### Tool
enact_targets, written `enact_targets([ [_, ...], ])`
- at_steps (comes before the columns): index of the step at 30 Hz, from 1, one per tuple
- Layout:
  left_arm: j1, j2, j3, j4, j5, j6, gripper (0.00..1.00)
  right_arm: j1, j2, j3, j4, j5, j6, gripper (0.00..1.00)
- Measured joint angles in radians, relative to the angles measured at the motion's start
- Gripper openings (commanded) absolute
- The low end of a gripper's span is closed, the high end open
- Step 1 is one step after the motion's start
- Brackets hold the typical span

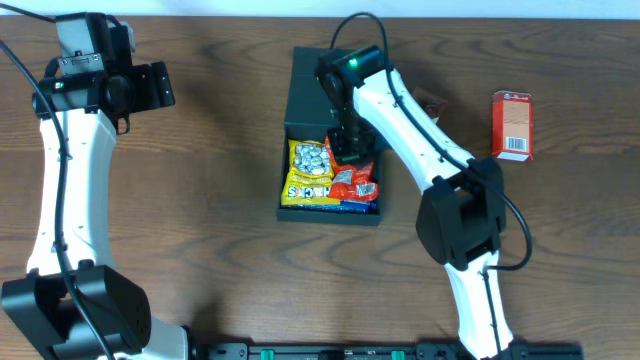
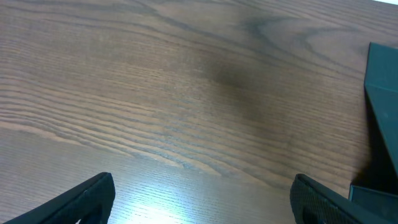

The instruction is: Pack container

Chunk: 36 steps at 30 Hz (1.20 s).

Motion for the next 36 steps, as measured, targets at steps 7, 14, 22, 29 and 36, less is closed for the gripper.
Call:
enact_targets([
  [7, 0.000, 0.000, 0.000, 0.000, 0.000, 0.000, 0.91, 0.000, 0.000, -0.096, 0.167, 0.000, -0.015, 0.02],
  [14, 0.000, 0.000, 0.000, 0.006, 0.001, 0.000, 0.91, 0.000, 0.000, -0.246, 0.317, -0.005, -0.016, 0.02],
  [22, 0.000, 0.000, 0.000, 0.016, 0.001, 0.000, 0.91, 0.000, -0.005, -0.262, 0.362, -0.011, -0.020, 0.02],
  [29, 0.000, 0.000, 0.000, 0.019, 0.003, 0.000, 0.91, -0.013, 0.006, -0.049, 0.193, -0.004, -0.060, 0.02],
  [36, 0.000, 0.000, 0.000, 0.019, 0.004, 0.000, 0.91, -0.043, 0.003, 0.044, 0.124, 0.006, -0.101, 0.01],
])
